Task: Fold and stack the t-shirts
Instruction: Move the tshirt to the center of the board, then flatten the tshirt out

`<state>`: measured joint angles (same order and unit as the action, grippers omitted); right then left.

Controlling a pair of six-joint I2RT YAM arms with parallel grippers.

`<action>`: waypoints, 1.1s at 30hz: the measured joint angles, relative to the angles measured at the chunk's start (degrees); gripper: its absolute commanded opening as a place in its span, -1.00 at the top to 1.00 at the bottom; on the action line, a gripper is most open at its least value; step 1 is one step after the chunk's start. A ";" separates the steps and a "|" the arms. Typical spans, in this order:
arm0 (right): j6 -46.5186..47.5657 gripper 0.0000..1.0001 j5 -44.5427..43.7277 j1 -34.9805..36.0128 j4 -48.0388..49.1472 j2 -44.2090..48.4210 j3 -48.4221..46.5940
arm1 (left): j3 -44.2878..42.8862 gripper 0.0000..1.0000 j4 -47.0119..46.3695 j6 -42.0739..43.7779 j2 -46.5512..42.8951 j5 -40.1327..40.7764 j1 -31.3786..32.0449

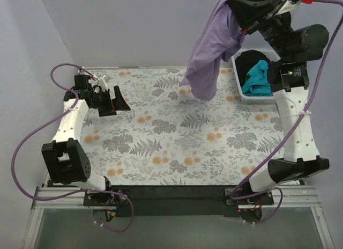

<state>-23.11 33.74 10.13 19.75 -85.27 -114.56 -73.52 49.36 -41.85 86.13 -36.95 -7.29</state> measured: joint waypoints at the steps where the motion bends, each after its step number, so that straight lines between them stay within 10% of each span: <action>1: 0.57 0.97 -0.13 1.09 -0.11 -0.31 0.70 | 0.07 -0.96 -0.02 0.00 0.00 -0.20 0.00; 11: 5.92 0.86 -0.81 10.71 -1.95 1.29 24.70 | 1.64 -0.96 0.11 0.72 -0.04 -1.11 -0.55; 13: 7.91 0.31 -0.76 12.59 -4.55 3.39 34.38 | 1.90 -0.96 0.22 1.27 -0.09 -1.20 -0.55; 14: 8.81 -0.61 -0.83 13.40 -5.51 4.39 39.36 | 1.92 -0.96 0.33 1.86 -0.09 -1.25 -0.59; 15: 9.53 -0.97 -0.70 14.01 -7.41 5.53 44.28 | 1.92 -0.97 0.39 2.25 -0.09 -1.27 -0.59; 28: 24.50 -0.97 -4.24 8.17 -33.42 12.76 55.34 | 1.77 -0.96 4.66 14.27 -0.63 -5.95 0.15; 33: 27.06 -0.76 -3.34 -2.16 -38.53 14.99 58.55 | 1.51 -0.92 4.15 18.25 -0.72 -3.69 12.81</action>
<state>3.95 30.39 7.97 -18.79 -70.28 -56.01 -72.01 53.52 -23.59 85.41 -40.64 5.52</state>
